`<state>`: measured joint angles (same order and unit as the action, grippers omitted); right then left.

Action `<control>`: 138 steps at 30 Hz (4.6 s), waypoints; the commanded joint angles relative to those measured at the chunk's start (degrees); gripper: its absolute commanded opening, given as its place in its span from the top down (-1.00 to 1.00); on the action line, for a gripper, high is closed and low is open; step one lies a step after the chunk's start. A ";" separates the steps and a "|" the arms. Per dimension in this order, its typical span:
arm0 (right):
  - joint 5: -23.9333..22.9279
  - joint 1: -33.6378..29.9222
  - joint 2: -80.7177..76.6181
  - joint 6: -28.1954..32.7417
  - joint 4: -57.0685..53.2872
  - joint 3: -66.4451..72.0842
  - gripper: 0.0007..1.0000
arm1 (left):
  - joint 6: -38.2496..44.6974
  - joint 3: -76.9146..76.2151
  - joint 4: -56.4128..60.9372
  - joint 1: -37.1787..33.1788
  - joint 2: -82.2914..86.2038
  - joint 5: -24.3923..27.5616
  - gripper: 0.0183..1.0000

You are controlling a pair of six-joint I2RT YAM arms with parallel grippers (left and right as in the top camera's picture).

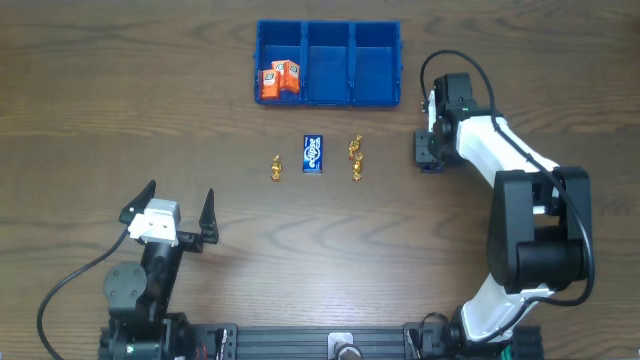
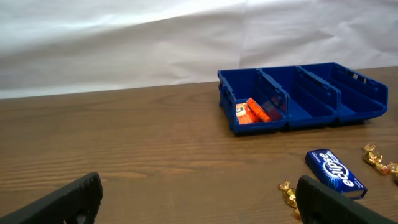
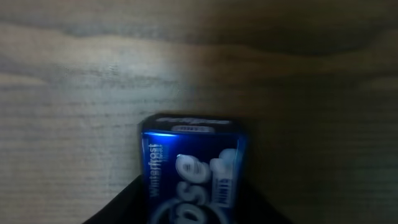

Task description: Sort Candies Into Trays

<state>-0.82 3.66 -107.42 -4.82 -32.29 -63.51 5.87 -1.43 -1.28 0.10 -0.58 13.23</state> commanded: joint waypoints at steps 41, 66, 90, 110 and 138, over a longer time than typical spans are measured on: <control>-17.03 24.06 -9.75 -12.28 -0.52 -43.01 0.93 | 0.37 1.16 -1.81 -0.17 0.37 1.22 -1.00; -16.50 24.37 -20.65 -19.21 4.20 -42.99 0.93 | 0.37 1.16 -1.81 -0.17 0.37 1.22 -1.00; -14.56 27.08 -12.46 -19.39 -3.63 -43.12 -1.00 | 0.37 1.16 -1.81 -0.17 0.37 1.22 -1.00; -5.16 35.43 -14.56 -31.10 -3.82 -24.70 -0.89 | 0.37 1.16 -1.81 -0.17 0.37 1.22 -1.00; -9.66 35.50 -16.96 -33.97 -7.65 -24.20 -0.06 | 0.37 1.16 -1.81 -0.17 0.37 1.22 -1.00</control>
<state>-8.86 39.44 -123.37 -38.52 -39.81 -88.38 5.87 -1.43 -1.28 0.10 -0.58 13.23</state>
